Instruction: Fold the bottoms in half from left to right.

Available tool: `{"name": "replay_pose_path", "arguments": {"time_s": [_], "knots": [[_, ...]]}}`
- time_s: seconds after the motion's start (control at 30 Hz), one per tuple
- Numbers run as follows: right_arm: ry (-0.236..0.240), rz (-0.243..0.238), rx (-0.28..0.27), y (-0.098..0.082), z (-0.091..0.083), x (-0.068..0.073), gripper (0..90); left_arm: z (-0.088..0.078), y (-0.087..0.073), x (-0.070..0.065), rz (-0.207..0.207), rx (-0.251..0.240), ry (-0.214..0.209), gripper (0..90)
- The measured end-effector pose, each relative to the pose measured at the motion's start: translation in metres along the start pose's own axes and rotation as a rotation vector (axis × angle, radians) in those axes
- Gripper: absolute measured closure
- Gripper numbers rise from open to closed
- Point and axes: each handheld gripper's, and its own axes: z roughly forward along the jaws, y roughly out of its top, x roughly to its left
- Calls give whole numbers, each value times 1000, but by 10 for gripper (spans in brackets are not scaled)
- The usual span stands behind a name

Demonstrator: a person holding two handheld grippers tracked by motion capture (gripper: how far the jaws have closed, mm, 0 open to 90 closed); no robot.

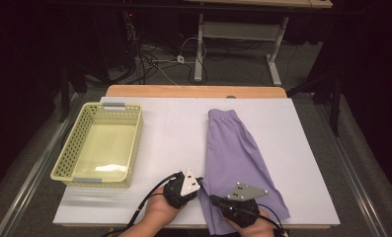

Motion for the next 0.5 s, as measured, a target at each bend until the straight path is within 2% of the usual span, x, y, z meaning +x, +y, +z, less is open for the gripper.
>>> {"name": "replay_pose_path", "arguments": {"time_s": [0.13, 0.23, 0.3, 0.37, 0.5], "knots": [[12, -10, 24, -1, 9, 4, 900, -1, -6, 4, -36, 17, -25, 813], [9, -13, 20, 0, 10, 7, 813, -2, -6, 9, -65, 12, -47, 810], [-5, -26, 12, 3, 7, 9, 776, -2, -6, 11, -63, 21, -60, 809], [-12, -38, -2, 7, 1, 11, 767, -1, -6, 14, -80, 31, -73, 808], [-20, -66, 26, 11, -4, 15, 766, -1, -7, 17, -86, 50, -92, 809]]}}
